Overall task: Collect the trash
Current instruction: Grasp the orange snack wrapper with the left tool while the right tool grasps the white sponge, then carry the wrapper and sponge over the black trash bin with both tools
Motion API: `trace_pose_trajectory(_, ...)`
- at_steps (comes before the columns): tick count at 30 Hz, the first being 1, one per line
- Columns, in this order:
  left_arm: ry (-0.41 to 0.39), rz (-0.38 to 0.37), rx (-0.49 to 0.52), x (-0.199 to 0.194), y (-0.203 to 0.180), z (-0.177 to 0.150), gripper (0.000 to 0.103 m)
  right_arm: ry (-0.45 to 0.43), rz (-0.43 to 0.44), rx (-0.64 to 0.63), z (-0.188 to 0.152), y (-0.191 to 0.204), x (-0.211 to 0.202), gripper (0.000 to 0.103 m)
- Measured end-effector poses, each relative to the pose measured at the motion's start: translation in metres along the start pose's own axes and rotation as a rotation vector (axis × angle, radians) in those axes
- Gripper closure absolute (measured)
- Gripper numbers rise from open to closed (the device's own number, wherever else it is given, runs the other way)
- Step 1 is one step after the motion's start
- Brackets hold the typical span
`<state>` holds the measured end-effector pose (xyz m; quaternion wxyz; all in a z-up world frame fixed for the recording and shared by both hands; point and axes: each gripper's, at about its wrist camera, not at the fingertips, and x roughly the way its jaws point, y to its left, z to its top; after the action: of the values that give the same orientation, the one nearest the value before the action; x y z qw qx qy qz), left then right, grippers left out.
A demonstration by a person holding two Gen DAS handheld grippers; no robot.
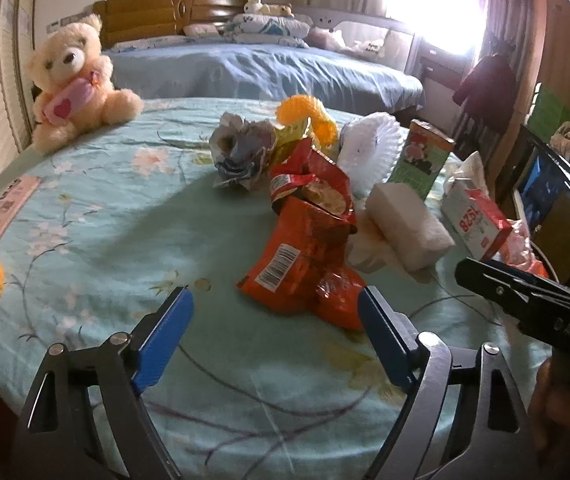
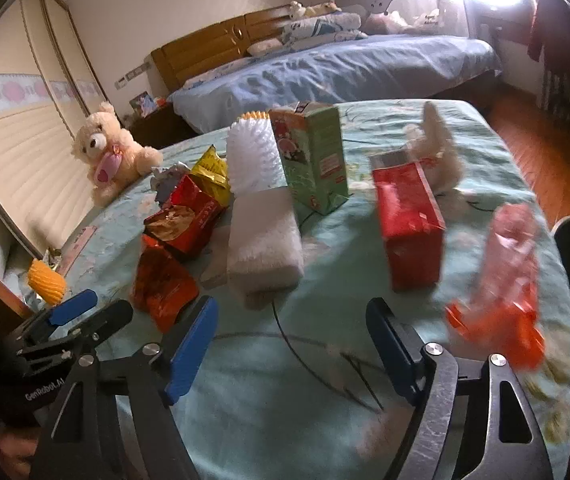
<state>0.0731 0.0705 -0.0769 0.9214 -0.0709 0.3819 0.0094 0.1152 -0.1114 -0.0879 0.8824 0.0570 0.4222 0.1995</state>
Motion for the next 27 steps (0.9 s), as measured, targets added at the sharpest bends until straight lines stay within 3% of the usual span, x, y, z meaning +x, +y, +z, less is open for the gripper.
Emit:
trace_pose_trajectory(5,0.044,-0.022,-0.008,0.017,0.003,0.005,0.025,0.04,0.002,0.001,0.011,0.0,0.02,0.028)
trace_pose_trajectory(11,0.062,-0.076,0.002,0.024,0.001,0.005,0.049,0.064,0.021,-0.012,0.02,0.008,0.034,0.028)
trace_pose_trajectory(13,0.061,-0.106,0.001,0.024,0.001,0.005,0.06,0.073,0.018,-0.021,0.02,0.011,0.04,0.041)
trace_pose_trajectory(15,0.062,-0.122,-0.005,0.023,0.002,0.004,0.062,0.068,0.005,-0.031,0.02,0.014,0.04,0.055)
trace_pose_trajectory(19,0.061,-0.151,-0.015,0.019,0.004,0.003,0.072,0.063,0.028,-0.015,0.016,0.012,0.033,0.056)
trace_pose_trajectory(27,0.033,-0.167,-0.005,0.001,-0.002,0.002,0.074,0.021,0.049,-0.005,0.005,0.012,-0.002,0.056)
